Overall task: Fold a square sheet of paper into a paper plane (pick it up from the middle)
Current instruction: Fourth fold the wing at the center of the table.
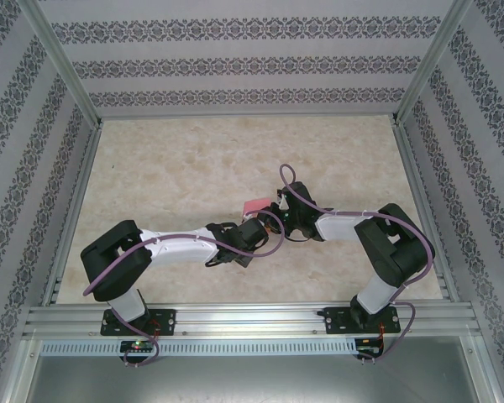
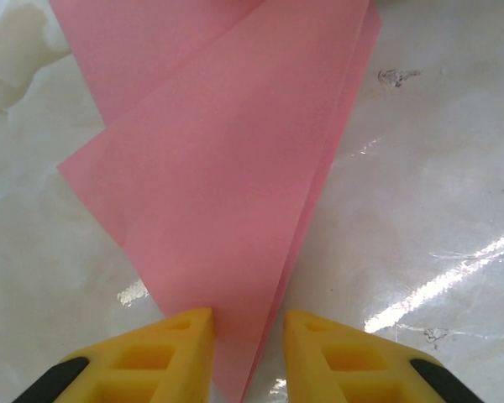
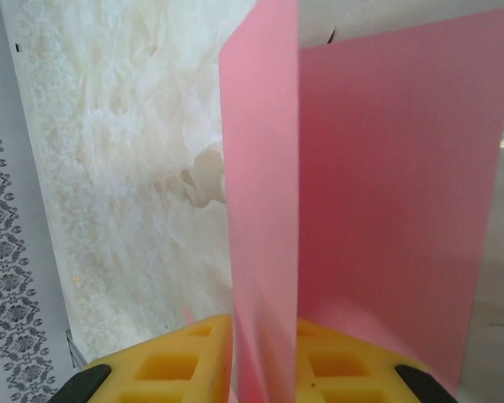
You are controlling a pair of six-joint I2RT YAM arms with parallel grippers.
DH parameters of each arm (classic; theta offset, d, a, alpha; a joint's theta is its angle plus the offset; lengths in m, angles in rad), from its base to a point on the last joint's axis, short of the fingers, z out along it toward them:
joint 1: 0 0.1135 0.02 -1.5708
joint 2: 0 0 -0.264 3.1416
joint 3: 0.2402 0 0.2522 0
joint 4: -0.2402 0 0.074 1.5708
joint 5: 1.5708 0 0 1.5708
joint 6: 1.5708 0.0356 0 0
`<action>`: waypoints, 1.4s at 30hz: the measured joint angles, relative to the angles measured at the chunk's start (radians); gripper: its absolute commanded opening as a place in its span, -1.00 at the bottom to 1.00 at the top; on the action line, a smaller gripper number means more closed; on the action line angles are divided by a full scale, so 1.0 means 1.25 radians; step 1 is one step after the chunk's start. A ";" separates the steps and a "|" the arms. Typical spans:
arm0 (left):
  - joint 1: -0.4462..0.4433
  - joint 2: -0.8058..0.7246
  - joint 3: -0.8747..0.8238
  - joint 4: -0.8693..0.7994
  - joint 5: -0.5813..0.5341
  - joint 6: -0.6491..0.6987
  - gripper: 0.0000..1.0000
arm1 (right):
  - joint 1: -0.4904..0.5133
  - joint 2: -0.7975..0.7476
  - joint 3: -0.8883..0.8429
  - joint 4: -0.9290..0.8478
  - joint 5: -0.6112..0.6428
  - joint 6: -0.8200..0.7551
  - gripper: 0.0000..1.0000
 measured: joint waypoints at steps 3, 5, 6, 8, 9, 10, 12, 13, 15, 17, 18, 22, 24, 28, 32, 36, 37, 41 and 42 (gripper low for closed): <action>0.000 0.000 0.000 0.001 -0.004 0.000 -0.49 | 0.000 0.000 0.000 0.000 -0.003 0.000 -0.58; 0.000 0.000 0.000 0.001 -0.005 0.000 -0.53 | 0.000 0.000 0.000 0.000 -0.005 0.000 -0.58; 0.000 0.001 0.000 0.001 -0.006 0.000 -0.57 | 0.000 0.000 0.000 0.000 -0.005 0.000 -0.58; 0.000 0.002 0.000 0.001 -0.008 0.000 -0.59 | 0.000 0.000 0.000 0.000 -0.005 0.000 -0.58; 0.000 0.002 0.000 0.001 -0.009 0.000 -0.60 | 0.000 0.000 0.000 0.000 -0.005 0.000 -0.59; 0.000 0.002 0.000 0.001 -0.011 0.000 -0.62 | 0.000 0.000 0.000 0.000 -0.006 0.000 -0.60; 0.000 0.003 0.000 0.001 -0.017 0.000 -0.65 | 0.000 0.000 0.000 0.000 -0.005 0.000 -0.60; 0.000 0.005 0.000 0.001 -0.020 0.000 -0.67 | 0.000 0.000 0.000 0.000 -0.006 0.000 -0.60; 0.000 0.005 0.000 0.001 -0.024 0.000 -0.69 | 0.000 0.000 0.000 0.000 -0.006 0.000 -0.62; 0.000 0.006 0.000 0.001 -0.028 0.000 -0.72 | 0.000 0.000 0.000 0.000 -0.006 0.000 -0.65; 0.000 0.006 0.000 0.001 -0.029 0.000 -0.73 | 0.000 0.000 0.000 0.000 -0.006 0.000 -0.68; 0.000 0.006 0.000 0.001 -0.035 0.001 -0.70 | 0.000 0.000 0.000 -0.001 -0.009 0.000 -0.79; 0.000 0.006 0.000 0.001 -0.042 0.001 -0.63 | 0.000 0.000 0.000 -0.001 -0.010 0.000 -0.82; 0.000 0.006 0.000 0.002 -0.050 0.004 -0.46 | -0.005 0.000 0.000 -0.001 -0.015 0.000 -0.86; 0.000 0.006 -0.001 0.003 -0.054 0.011 -0.38 | -0.005 0.000 0.000 -0.001 -0.018 0.001 -0.87; 0.000 0.006 -0.009 0.014 -0.058 0.015 -0.37 | -0.005 0.000 0.000 -0.001 -0.018 0.001 -0.87; 0.000 0.006 -0.010 0.015 -0.059 0.016 -0.37 | -0.005 0.000 0.000 -0.001 -0.018 0.002 -0.87; 0.000 0.007 -0.012 0.021 -0.063 0.017 -0.44 | -0.005 0.000 0.000 -0.001 -0.018 0.003 -0.86; 0.000 0.008 -0.012 0.022 -0.064 0.019 -0.47 | -0.005 0.000 0.000 -0.001 -0.019 0.003 -0.86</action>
